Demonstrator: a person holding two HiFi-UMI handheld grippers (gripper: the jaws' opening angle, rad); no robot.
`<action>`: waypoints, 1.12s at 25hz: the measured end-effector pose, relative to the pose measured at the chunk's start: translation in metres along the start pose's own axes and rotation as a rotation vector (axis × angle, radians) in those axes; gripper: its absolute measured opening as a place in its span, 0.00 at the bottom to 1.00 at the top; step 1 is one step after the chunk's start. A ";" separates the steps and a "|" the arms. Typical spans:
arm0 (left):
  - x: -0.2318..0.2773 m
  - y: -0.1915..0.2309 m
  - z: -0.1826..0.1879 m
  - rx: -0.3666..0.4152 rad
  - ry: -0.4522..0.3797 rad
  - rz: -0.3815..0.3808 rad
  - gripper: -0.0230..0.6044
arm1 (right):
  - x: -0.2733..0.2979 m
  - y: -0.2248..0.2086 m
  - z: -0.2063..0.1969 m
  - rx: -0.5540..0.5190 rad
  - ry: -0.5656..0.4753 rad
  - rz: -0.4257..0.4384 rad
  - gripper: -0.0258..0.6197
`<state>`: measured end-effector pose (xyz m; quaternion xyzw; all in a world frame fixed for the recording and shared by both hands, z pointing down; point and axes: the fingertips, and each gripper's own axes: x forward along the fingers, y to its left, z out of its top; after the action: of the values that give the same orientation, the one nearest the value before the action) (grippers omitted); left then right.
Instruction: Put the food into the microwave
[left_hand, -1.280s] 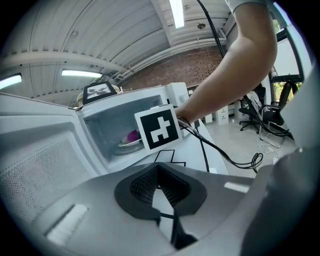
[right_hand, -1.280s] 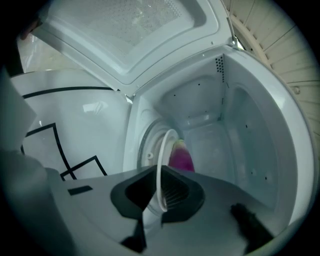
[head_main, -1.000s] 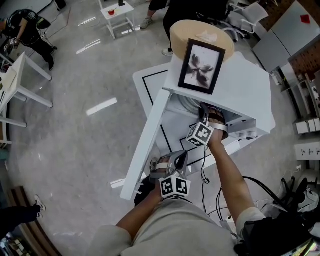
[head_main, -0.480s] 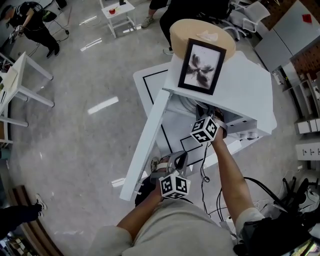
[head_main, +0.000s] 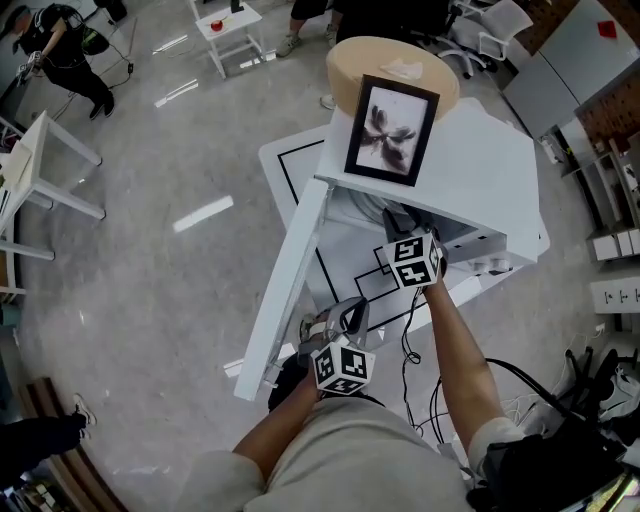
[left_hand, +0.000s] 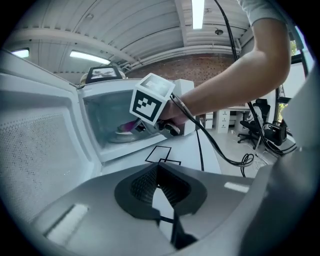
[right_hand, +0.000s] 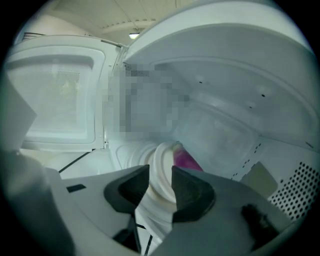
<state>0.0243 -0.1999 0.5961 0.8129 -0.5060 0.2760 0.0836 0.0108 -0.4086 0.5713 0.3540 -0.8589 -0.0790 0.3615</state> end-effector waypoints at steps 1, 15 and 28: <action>0.000 0.001 0.000 -0.015 -0.003 0.003 0.05 | -0.004 0.001 -0.001 0.017 -0.006 0.001 0.25; -0.008 0.012 0.030 -0.147 -0.119 0.068 0.05 | -0.107 0.033 -0.011 0.176 -0.184 0.017 0.24; -0.014 0.009 0.056 -0.195 -0.205 0.076 0.05 | -0.174 0.059 -0.012 0.278 -0.273 0.009 0.06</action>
<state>0.0320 -0.2167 0.5408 0.8051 -0.5667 0.1439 0.0998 0.0712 -0.2475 0.5051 0.3825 -0.9043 -0.0051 0.1895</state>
